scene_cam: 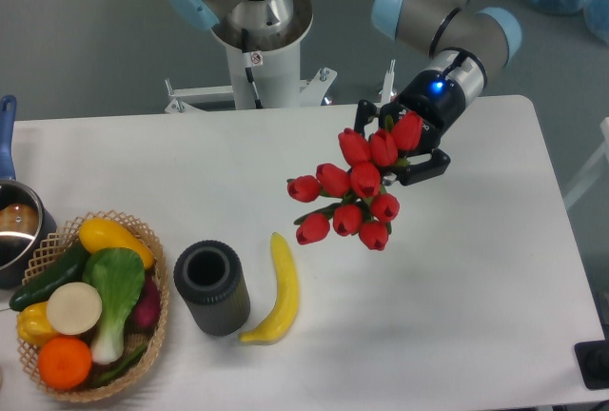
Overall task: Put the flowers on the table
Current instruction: 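Carry the red tulip bunch down toward the table beside the banana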
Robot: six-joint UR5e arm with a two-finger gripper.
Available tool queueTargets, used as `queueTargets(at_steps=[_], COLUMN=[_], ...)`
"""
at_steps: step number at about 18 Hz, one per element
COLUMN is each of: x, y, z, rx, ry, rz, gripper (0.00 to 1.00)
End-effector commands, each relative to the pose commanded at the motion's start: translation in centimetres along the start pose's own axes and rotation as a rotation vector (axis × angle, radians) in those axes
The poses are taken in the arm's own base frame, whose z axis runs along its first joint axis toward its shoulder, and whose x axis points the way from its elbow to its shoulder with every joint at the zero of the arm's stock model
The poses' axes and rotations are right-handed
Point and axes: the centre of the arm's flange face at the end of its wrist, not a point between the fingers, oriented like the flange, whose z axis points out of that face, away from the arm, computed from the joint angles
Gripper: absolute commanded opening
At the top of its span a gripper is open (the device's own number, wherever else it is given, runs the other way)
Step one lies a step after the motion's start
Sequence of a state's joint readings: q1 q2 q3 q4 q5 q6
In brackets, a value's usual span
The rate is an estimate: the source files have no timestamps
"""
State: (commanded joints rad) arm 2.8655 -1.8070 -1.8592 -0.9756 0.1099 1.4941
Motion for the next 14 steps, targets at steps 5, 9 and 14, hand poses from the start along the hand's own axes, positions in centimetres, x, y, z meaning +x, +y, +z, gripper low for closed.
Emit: queueTargets(at_steps=[5, 9, 14], x=[-0.3, -1.9, -2.7], y=[1.2, 2.0, 5.2], z=[0.6, 0.3, 0.7], rx=[-0.139, -0.278, -0.391], ry=[0.003, -0.014, -0.004], rz=[0.009, 0.011, -0.01], gripper=[0.31, 0.31, 0.32])
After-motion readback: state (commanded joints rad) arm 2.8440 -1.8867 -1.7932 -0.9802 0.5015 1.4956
